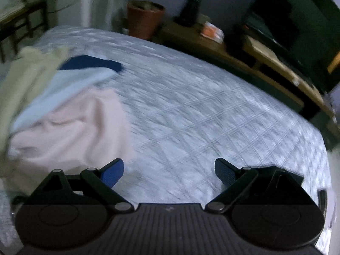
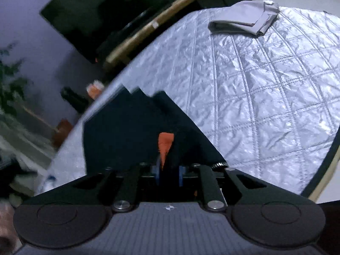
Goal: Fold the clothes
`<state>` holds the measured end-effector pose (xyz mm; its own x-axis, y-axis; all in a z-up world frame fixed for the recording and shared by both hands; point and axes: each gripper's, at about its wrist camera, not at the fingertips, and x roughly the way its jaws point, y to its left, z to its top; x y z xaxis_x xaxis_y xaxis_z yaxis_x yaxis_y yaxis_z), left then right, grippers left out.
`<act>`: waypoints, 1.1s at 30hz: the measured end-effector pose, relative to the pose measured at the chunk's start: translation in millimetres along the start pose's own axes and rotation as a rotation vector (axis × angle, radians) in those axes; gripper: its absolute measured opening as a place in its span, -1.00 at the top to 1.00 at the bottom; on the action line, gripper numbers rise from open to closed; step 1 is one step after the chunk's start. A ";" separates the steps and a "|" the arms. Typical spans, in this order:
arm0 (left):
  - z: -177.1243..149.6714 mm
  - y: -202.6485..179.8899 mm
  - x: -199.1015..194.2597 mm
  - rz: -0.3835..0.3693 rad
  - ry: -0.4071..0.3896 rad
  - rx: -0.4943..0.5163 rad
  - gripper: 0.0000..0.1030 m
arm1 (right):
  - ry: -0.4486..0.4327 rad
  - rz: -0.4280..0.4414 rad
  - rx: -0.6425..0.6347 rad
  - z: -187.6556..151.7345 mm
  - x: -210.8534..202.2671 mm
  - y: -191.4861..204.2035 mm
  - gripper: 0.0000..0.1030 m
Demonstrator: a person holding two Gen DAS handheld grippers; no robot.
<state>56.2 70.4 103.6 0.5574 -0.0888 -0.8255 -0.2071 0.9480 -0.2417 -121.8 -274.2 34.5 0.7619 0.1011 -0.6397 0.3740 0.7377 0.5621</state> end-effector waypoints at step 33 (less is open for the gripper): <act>-67.1 -76.0 73.7 0.206 0.094 0.309 -0.74 | 0.548 0.314 -0.189 117.0 98.7 -27.9 -0.65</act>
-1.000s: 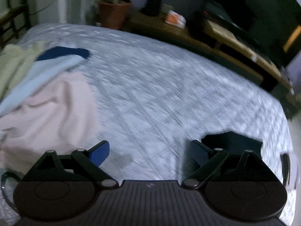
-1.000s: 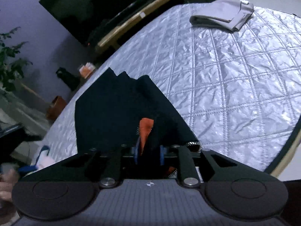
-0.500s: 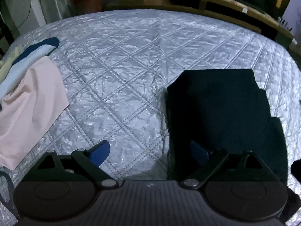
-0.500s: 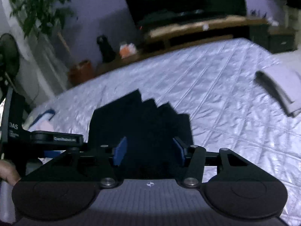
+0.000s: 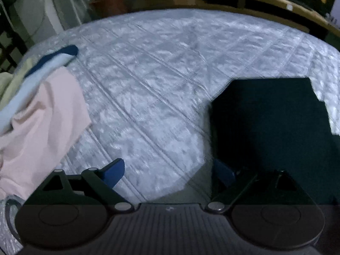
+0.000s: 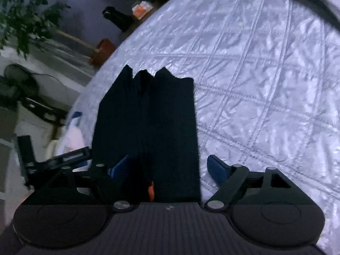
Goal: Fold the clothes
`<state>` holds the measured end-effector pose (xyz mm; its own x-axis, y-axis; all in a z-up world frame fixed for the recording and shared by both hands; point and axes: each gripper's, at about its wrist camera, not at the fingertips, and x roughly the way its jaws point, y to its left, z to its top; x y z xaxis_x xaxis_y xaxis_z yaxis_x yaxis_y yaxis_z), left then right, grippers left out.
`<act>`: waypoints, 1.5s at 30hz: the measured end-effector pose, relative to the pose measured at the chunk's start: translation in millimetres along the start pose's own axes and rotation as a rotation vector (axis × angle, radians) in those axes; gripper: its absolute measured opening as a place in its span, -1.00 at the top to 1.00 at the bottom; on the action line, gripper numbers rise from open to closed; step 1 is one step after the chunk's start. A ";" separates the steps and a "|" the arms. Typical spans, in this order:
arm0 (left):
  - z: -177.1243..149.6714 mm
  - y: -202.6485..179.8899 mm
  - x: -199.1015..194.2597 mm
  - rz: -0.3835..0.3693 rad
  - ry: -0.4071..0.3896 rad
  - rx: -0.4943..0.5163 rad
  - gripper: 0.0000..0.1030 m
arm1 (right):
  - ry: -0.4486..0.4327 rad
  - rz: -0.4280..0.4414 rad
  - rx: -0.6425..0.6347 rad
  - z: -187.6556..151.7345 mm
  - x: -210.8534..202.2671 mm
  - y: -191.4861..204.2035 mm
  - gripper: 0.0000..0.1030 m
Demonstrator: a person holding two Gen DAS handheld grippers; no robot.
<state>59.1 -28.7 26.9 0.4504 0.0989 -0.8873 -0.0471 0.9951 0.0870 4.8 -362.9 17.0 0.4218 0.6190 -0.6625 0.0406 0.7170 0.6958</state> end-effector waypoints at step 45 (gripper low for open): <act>-27.5 -64.9 -22.9 -0.216 0.106 0.192 -0.97 | 0.110 -0.006 -0.078 -35.5 -51.9 7.0 0.25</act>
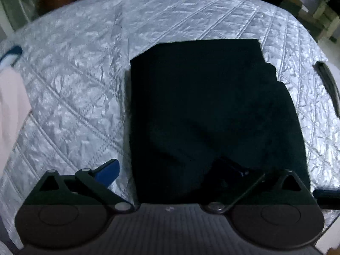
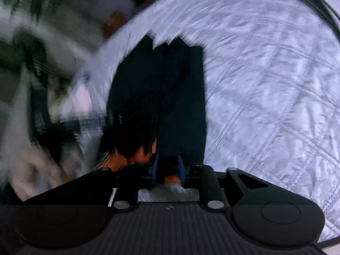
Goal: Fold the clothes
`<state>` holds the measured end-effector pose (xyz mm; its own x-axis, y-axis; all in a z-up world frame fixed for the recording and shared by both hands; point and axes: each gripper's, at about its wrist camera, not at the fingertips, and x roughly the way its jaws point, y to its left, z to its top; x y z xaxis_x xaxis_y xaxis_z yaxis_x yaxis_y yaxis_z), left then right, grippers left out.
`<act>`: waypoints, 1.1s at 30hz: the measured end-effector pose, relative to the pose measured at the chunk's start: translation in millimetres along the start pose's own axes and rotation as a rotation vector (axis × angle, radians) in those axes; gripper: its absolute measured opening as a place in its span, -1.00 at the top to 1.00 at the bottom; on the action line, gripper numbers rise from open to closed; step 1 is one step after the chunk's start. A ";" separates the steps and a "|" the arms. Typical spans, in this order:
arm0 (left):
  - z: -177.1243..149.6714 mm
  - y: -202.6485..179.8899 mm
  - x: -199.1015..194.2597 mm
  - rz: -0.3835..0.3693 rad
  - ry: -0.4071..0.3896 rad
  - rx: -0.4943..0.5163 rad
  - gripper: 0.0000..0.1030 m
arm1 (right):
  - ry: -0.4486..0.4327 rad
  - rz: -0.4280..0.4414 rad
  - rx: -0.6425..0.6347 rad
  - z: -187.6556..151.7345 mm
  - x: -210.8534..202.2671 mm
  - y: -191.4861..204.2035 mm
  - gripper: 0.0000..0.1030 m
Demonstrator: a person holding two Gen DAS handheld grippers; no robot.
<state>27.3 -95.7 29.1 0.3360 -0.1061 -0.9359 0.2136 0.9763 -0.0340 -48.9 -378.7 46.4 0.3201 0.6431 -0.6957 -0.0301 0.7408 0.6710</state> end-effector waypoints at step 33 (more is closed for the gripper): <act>-7.0 18.1 10.7 -0.046 0.012 -0.192 -0.96 | 0.126 0.034 -0.174 29.7 76.7 57.9 -0.70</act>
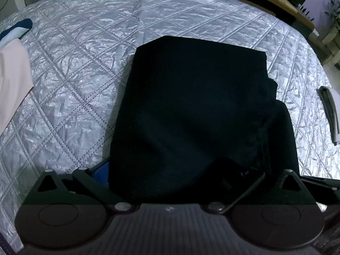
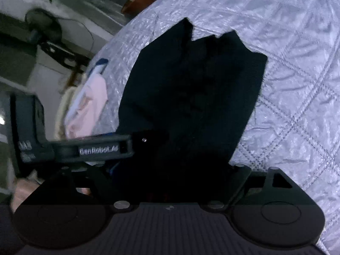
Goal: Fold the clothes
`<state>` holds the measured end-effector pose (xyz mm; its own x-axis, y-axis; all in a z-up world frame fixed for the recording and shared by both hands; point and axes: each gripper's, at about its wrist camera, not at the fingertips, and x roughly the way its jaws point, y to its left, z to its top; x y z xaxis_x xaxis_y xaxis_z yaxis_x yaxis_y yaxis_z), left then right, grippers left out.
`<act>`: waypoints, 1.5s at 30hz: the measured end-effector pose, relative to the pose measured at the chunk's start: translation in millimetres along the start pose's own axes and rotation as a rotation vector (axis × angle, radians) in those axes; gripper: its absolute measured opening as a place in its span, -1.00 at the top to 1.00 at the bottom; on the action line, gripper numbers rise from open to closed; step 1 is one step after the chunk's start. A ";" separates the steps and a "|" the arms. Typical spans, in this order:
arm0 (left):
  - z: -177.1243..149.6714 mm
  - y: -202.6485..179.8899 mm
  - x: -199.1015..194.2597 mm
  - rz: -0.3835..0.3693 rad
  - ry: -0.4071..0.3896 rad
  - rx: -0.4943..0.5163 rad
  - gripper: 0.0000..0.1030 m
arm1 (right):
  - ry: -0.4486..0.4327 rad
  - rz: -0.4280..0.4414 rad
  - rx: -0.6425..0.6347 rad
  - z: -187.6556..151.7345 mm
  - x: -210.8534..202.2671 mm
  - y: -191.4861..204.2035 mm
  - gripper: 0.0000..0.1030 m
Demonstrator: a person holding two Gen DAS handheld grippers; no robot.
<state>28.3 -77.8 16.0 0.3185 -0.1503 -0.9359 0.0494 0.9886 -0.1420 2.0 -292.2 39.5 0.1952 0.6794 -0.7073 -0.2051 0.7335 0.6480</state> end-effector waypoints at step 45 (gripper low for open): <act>32.9 79.1 -33.0 -0.045 -0.104 -0.322 -0.70 | -0.474 0.433 0.498 -45.2 -40.8 -66.0 0.73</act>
<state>52.8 5.3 46.3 0.4188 -0.1767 -0.8907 -0.2307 0.9280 -0.2926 -35.7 -369.1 12.8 0.6043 0.7589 -0.2427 0.0733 0.2504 0.9654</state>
